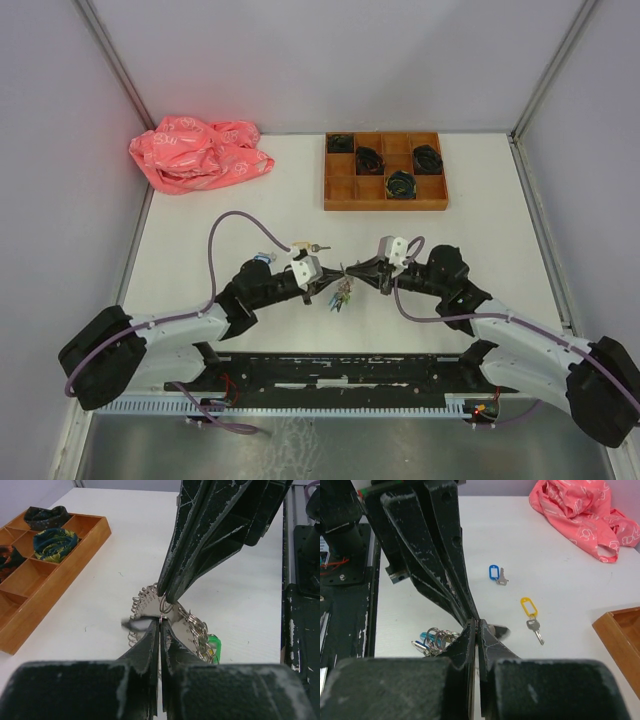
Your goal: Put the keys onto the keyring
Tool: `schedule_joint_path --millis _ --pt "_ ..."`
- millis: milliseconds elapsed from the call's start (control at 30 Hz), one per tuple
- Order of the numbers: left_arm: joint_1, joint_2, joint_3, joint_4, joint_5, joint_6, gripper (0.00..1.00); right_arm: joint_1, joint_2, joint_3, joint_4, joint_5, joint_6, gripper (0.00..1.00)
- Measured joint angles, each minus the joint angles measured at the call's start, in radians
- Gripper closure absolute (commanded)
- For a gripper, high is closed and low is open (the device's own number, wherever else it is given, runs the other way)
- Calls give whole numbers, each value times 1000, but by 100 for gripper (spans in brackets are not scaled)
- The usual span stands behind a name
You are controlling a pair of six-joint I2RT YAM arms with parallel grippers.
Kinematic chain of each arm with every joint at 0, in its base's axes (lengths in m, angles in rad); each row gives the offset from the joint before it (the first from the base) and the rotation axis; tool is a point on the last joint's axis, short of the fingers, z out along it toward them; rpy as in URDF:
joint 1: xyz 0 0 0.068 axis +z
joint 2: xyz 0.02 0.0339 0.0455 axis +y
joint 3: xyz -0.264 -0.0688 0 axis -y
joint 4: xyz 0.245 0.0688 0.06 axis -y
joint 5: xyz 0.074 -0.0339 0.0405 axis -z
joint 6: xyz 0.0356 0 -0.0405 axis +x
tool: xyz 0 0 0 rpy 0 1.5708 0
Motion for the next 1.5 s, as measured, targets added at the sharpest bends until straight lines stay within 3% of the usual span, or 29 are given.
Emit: schedule_joint_path --millis 167,400,700,933,1067,1233,1500 --pt "-5 -46 14 -82 -6 18 97 1 -55 51 -205 -7 -62 91" --pt "-7 -35 40 -163 19 19 97 1 -50 98 -370 -20 -104 91" --pt "-7 -31 78 -222 53 34 97 0 -28 154 -511 -29 -155 81" --pt "-7 -27 87 -264 77 49 97 0 14 183 -570 -53 -180 80" --pt "-7 -21 91 -280 90 50 97 -1 31 197 -600 -56 -188 83" --pt "-7 -14 103 -298 105 50 97 -1 44 214 -623 -58 -194 99" --pt "-7 -16 106 -301 97 51 97 0 26 209 -610 -34 -176 99"
